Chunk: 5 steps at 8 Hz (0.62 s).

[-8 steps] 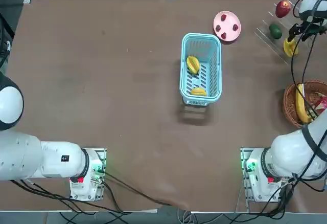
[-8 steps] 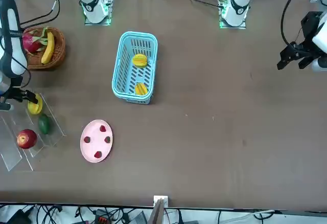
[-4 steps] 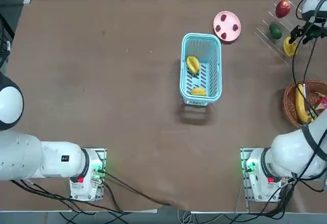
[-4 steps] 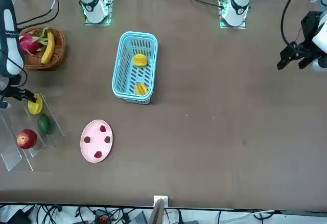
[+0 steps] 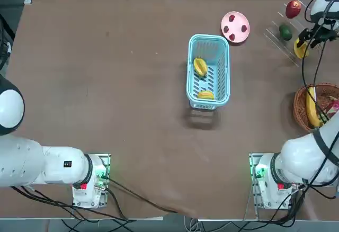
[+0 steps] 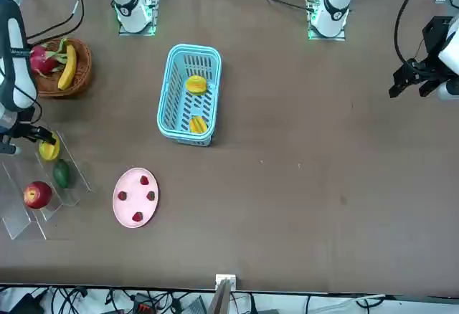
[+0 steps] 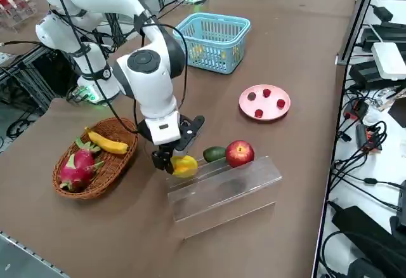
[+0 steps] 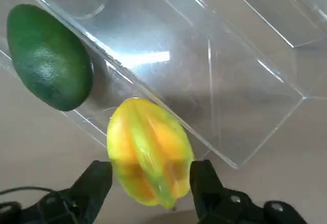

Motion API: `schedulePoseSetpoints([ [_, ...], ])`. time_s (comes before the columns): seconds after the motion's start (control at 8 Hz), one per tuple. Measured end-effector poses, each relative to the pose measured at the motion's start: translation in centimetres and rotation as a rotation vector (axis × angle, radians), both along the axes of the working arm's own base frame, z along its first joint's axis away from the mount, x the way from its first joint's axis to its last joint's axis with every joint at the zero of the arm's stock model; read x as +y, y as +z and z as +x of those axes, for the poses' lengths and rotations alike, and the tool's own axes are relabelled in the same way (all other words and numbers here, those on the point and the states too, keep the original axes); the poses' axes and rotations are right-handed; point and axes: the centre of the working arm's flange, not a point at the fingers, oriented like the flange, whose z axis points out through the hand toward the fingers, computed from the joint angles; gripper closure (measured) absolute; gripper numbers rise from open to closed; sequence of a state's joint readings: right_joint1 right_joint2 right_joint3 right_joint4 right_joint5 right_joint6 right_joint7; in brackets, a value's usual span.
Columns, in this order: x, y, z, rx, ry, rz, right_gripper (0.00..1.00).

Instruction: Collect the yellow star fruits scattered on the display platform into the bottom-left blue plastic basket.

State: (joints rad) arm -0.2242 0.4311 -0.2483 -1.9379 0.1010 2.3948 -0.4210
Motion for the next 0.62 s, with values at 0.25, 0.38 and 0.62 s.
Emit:
schedulePoseSetpoints([
  [0.25, -0.03, 0.17, 0.1, -0.003, 0.013, -0.001, 0.53],
  [0.38, 0.03, 0.35, 0.16, -0.004, 0.022, 0.001, 0.72],
  [0.62, 0.18, 0.49, 0.16, -0.001, 0.029, 0.005, 0.79],
])
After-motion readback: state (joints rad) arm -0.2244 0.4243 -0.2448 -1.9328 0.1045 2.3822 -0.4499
